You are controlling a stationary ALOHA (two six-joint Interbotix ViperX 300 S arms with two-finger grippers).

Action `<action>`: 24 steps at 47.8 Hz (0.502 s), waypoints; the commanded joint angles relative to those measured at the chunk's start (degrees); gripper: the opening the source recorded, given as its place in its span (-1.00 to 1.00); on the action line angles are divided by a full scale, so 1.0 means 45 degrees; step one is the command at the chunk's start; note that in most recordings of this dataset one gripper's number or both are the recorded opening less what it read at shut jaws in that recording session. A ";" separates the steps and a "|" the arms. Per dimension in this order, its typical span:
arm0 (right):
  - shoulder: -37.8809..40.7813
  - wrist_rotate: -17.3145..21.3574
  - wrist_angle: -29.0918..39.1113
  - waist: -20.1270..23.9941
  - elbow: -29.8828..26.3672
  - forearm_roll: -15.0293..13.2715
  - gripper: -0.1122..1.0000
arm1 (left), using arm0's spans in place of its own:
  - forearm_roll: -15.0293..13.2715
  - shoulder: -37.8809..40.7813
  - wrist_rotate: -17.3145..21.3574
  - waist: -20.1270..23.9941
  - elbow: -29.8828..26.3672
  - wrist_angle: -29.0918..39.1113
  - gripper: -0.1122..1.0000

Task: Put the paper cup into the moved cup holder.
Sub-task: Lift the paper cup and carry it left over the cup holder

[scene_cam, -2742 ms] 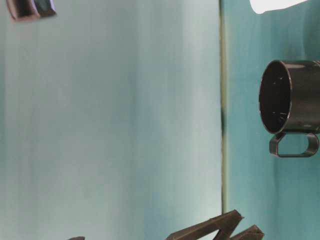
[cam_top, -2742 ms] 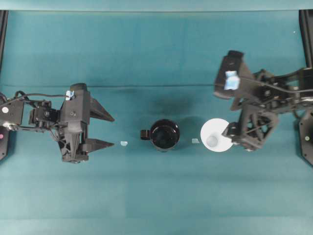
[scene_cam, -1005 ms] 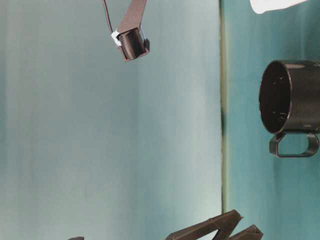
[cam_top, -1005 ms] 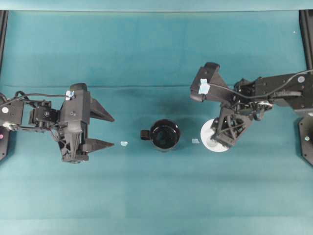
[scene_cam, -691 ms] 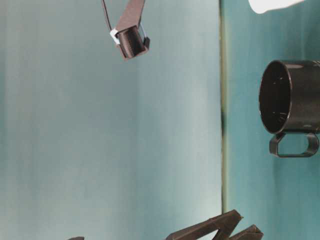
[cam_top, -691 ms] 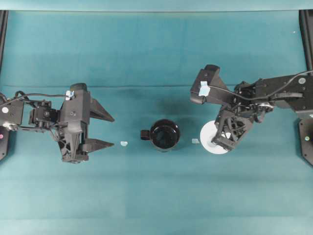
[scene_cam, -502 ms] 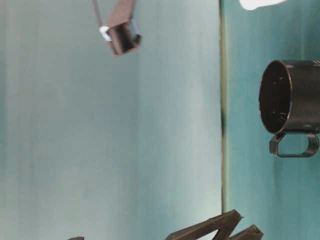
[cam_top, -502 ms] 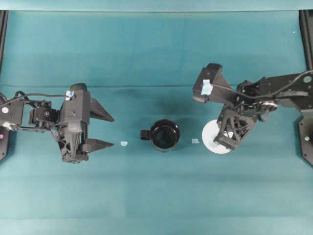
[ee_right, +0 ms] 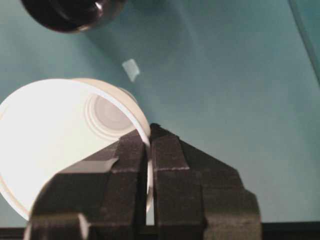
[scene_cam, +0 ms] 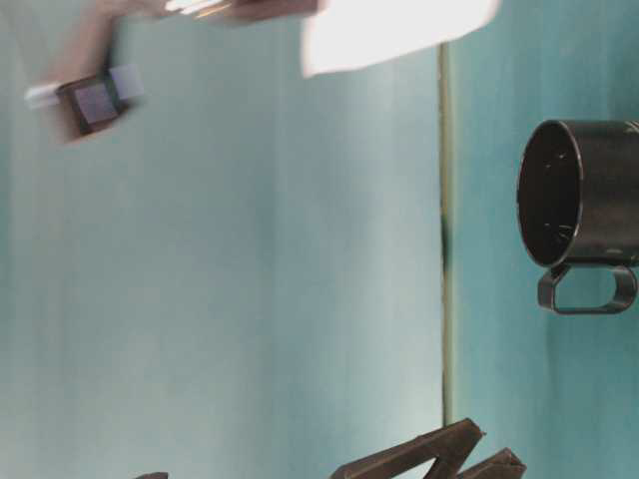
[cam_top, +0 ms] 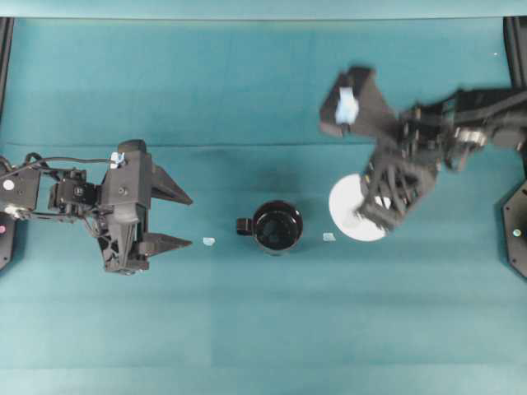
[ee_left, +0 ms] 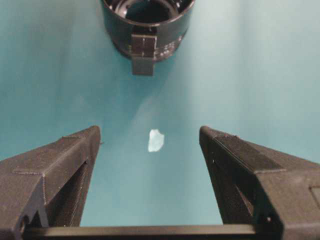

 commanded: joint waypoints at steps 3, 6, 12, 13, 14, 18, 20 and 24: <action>0.0195 -0.0039 0.0410 0.0000 -0.1367 0.0000 -0.77 | 0.0039 -0.0059 -0.0039 -0.0039 -0.0234 -0.0078 0.64; 0.0547 -0.0059 0.0430 0.0059 -0.1816 0.0000 -0.77 | 0.0039 -0.0039 -0.0059 -0.0039 -0.0234 -0.0059 0.64; 0.1172 -0.0078 0.0312 0.0156 -0.2500 -0.0020 -0.77 | 0.0039 -0.0039 -0.0059 -0.0039 -0.0254 -0.0078 0.64; 0.1270 -0.0078 0.0293 0.0156 -0.2598 -0.0020 -0.77 | 0.0039 -0.0039 -0.0059 -0.0039 -0.0254 -0.0078 0.64; 0.1387 -0.0078 0.0273 0.0176 -0.2676 -0.0020 -0.77 | 0.0039 -0.0039 -0.0059 -0.0039 -0.0273 -0.0059 0.64; 0.1816 -0.0117 0.0156 0.0215 -0.2930 -0.0039 -0.77 | 0.0039 -0.0039 -0.0059 -0.0039 -0.0273 -0.0078 0.64; 0.2012 -0.0176 0.0078 0.0254 -0.3027 -0.0020 -0.77 | 0.0039 -0.0039 -0.0059 -0.0039 -0.0273 -0.0078 0.64; 0.2422 -0.0293 -0.0137 0.0371 -0.3164 -0.0039 -0.77 | 0.0039 -0.0039 -0.0059 -0.0039 -0.0273 -0.0078 0.64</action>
